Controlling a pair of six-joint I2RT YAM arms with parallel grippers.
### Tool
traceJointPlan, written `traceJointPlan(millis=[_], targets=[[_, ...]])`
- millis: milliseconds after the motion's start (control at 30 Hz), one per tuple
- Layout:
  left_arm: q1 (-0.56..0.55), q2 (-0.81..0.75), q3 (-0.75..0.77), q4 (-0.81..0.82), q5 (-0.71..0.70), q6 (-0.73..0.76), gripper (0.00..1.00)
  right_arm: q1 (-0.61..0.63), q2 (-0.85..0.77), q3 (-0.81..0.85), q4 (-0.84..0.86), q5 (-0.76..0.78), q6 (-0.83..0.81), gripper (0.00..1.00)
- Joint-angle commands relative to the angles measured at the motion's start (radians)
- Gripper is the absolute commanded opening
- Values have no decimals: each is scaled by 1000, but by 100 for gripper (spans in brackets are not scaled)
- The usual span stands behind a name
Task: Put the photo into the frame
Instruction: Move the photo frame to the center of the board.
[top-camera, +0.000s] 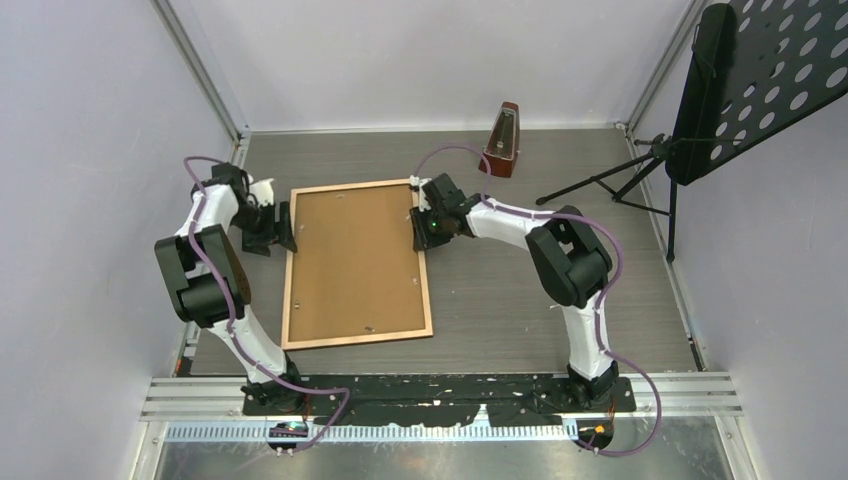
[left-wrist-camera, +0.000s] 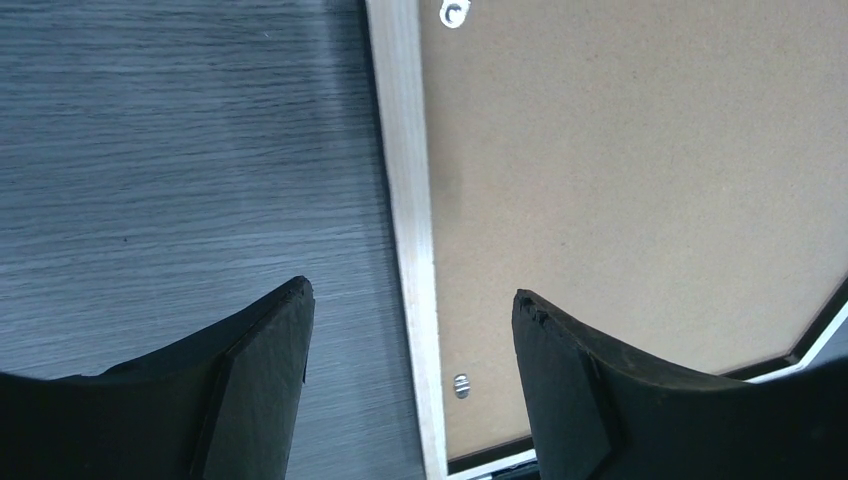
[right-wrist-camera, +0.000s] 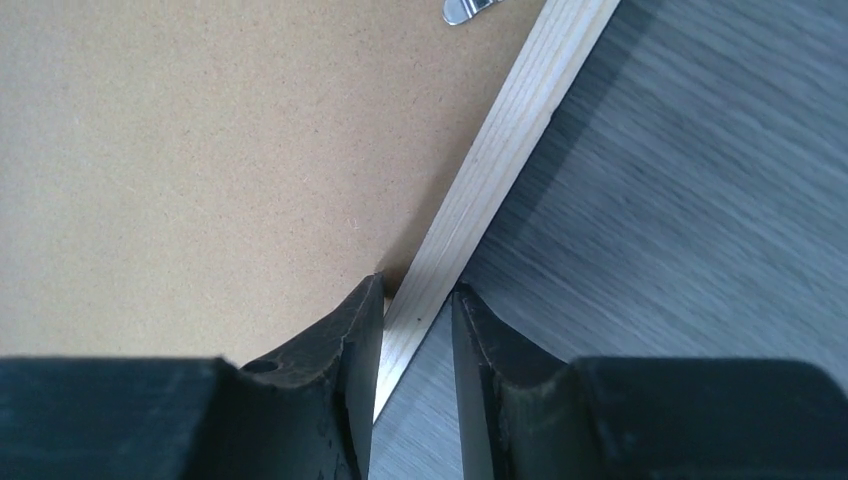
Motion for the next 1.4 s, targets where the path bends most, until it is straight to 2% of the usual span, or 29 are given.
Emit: traceJointPlan(millis=[0, 167, 433, 700, 933, 1033, 1167, 1300, 1367], targets=[[-1, -56, -2, -14, 40, 41, 71, -11, -109, -109, 7, 120, -11, 19], [-3, -104, -49, -13, 53, 70, 71, -45, -211, -195, 52, 152, 14, 11], [-42, -192, -89, -46, 118, 99, 72, -171, -373, -353, 110, 152, 29, 6], [-174, -271, -167, 30, 176, 38, 83, -294, -553, -564, 136, 100, -19, 6], [-343, -198, -94, 84, 169, -26, 90, -302, -640, -635, 149, 72, -35, 6], [-418, -121, -13, 86, 140, -65, 93, -301, -625, -636, 147, 70, -37, 9], [-503, 12, 136, 51, 11, -105, 93, -311, -581, -622, 140, 68, -45, 16], [-543, 128, 259, 12, -58, -152, 92, -328, -545, -616, 137, 51, -48, 25], [-555, 169, 302, 1, -76, -167, 91, -338, -531, -612, 137, 37, -48, 34]])
